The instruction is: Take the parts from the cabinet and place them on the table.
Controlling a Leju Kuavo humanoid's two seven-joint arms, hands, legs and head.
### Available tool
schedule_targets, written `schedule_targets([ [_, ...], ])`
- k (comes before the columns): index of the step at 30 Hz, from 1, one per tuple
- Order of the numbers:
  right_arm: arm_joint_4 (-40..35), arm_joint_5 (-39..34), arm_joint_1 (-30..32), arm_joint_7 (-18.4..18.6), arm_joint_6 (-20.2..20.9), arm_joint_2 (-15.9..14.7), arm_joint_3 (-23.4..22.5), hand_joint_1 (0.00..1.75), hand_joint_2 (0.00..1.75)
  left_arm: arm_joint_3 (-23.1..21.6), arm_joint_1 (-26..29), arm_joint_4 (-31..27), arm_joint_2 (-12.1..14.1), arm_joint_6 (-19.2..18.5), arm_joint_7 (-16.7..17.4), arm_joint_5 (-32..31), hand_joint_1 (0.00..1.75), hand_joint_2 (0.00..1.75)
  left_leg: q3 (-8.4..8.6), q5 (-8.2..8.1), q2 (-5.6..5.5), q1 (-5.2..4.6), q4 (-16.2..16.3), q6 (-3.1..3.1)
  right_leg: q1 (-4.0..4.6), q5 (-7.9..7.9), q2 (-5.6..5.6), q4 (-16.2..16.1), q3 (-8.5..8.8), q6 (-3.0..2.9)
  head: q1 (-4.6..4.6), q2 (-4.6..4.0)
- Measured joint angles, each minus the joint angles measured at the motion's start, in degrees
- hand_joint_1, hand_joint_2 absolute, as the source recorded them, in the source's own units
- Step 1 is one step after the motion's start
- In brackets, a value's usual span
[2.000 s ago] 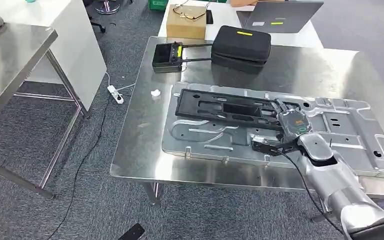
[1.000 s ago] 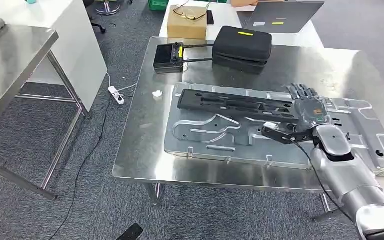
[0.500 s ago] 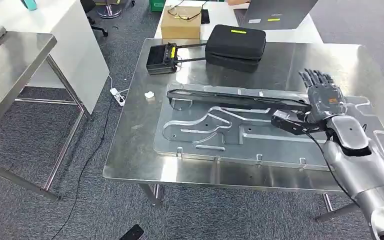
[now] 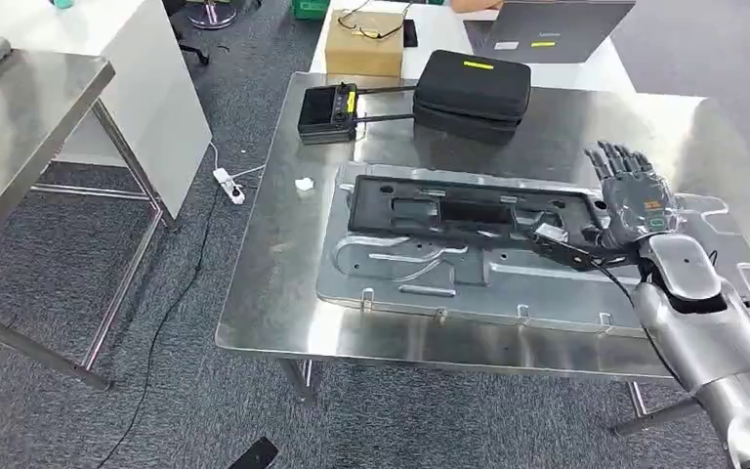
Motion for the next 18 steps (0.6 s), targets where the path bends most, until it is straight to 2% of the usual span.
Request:
schedule_targets([
  [1,0.0,0.0,0.0,0.0,0.0,-0.2,0.0,0.00,1.75,0.0,0.0,0.0,0.0,0.0,0.0,0.1,0.00,0.00,0.00,-0.10,-0.02,0.02,0.1,-0.06,-0.21,1.82,0.00,-1.7,0.66,0.10,0.04,0.00],
  [2,-0.1,0.0,-0.1,0.0,0.0,-0.3,0.0,0.00,1.75,0.0,0.0,0.0,0.0,0.0,0.0,0.1,0.00,0.00,0.03,-0.23,-0.03,0.03,0.3,-0.19,-0.35,4.26,-0.02,-5.5,2.45,0.10,0.00,0.00],
  [3,-0.3,0.0,-0.3,0.0,0.0,-0.4,-0.1,0.00,1.75,0.0,-0.1,0.0,0.0,0.0,0.0,0.1,0.00,0.00,0.09,-0.43,-0.06,0.08,0.5,-0.36,-0.41,7.07,-0.04,-11.0,5.15,0.03,0.02,0.00],
  [4,-0.5,0.0,-0.5,0.0,0.1,-0.6,-0.3,0.00,1.75,0.0,-0.1,0.0,0.0,-0.2,0.0,0.3,0.00,0.00,0.12,-0.61,-0.09,0.09,0.6,-0.59,-0.42,8.33,-0.06,-15.7,7.22,-0.13,0.02,0.00],
  [5,-0.7,0.0,-0.7,0.0,0.2,-0.7,-0.3,0.00,1.75,0.0,-0.2,0.0,0.0,-0.2,0.1,0.5,0.00,0.00,-0.14,-0.59,-0.12,-0.24,0.7,-0.94,0.13,7.35,-0.03,-16.4,7.77,-0.39,0.02,0.00],
  [6,-0.9,0.0,-0.7,0.0,0.3,-0.8,-0.3,0.00,1.75,0.0,-0.2,0.0,0.0,-0.2,0.2,0.6,0.00,0.00,-0.26,-0.56,-0.15,-0.19,0.7,-1.19,0.26,7.62,0.12,-16.6,7.81,-0.85,-0.02,0.00],
  [8,-1.0,0.0,-0.6,0.0,0.5,-0.8,-0.3,0.00,1.75,0.0,-0.2,0.0,0.0,-0.2,0.6,0.8,0.00,0.00,-0.15,-0.38,-0.10,-0.06,0.5,-1.76,0.44,7.63,0.16,-16.5,7.66,-1.31,-0.02,0.00],
  [9,-1.0,0.0,-0.6,0.0,0.5,-0.8,-0.3,0.00,1.75,0.1,-0.3,0.0,0.0,-0.2,1.1,0.8,0.00,0.00,-0.05,-0.41,-0.15,-0.25,0.4,-2.17,0.19,7.91,0.13,-17.0,7.79,-1.83,0.00,0.00],
  [10,-1.1,0.0,-0.5,0.0,0.5,-0.7,-0.3,0.00,1.75,0.1,-0.3,0.0,0.0,-0.2,1.6,0.8,0.00,0.00,-0.29,-1.10,-0.06,-0.07,1.0,-2.38,-0.23,8.19,-0.10,-17.4,8.13,-2.27,-0.04,0.00],
  [11,-1.1,0.1,-0.5,0.0,0.5,-0.7,-0.3,0.00,1.75,0.3,-0.4,0.0,0.0,-0.2,2.0,0.9,0.00,0.00,-1.30,-2.99,-0.01,-0.15,3.4,-2.51,-0.15,8.38,-0.13,-17.6,8.25,-2.84,-0.02,0.00],
  [13,-1.1,0.3,-0.3,0.0,0.5,-0.6,-0.3,0.00,1.75,0.6,-0.4,0.0,0.0,-0.1,2.5,1.0,0.00,0.00,-5.21,-7.58,0.00,-0.05,12.2,-2.69,0.04,8.44,-0.26,-17.5,8.07,-3.08,-0.07,0.00],
  [14,-1.0,0.3,0.0,0.0,0.5,-0.5,-0.3,0.00,1.75,0.7,-0.3,0.0,0.0,-0.1,2.6,0.9,0.00,0.00,-7.14,-9.13,0.00,-0.05,16.3,-2.77,0.17,8.45,-0.28,-17.5,7.93,-3.10,-0.04,0.00],
  [15,-1.0,0.4,0.2,0.0,0.5,-0.4,-0.3,0.00,1.75,0.8,-0.2,0.0,0.0,0.0,2.7,0.8,0.00,0.00,-8.08,-9.43,0.00,-0.05,18.4,-2.73,0.26,8.47,-0.28,-17.3,7.78,-3.12,-0.07,0.00],
  [16,-0.9,0.4,0.4,0.0,0.5,-0.2,-0.3,0.00,1.75,0.9,-0.2,0.0,0.0,0.1,2.8,0.8,0.00,0.00,-7.69,-8.43,0.00,-0.06,17.8,-2.61,0.34,8.46,-0.27,-17.1,7.62,-3.13,-0.04,0.00],
  [17,-0.9,0.4,0.5,0.0,0.5,-0.2,-0.3,0.00,1.75,1.0,-0.2,0.0,0.0,0.1,2.8,0.8,0.00,0.00,-6.10,-6.51,0.00,-0.07,14.8,-2.44,0.39,8.44,-0.26,-16.9,7.49,-3.13,-0.07,0.00],
  [18,-0.9,0.4,0.5,0.0,0.5,-0.2,-0.3,0.00,1.75,1.0,-0.3,0.0,0.0,0.2,2.8,0.8,0.00,0.00,-3.48,-4.04,0.00,-0.09,9.8,-2.17,0.43,8.42,-0.25,-16.8,7.44,-3.12,-0.07,0.00],
])
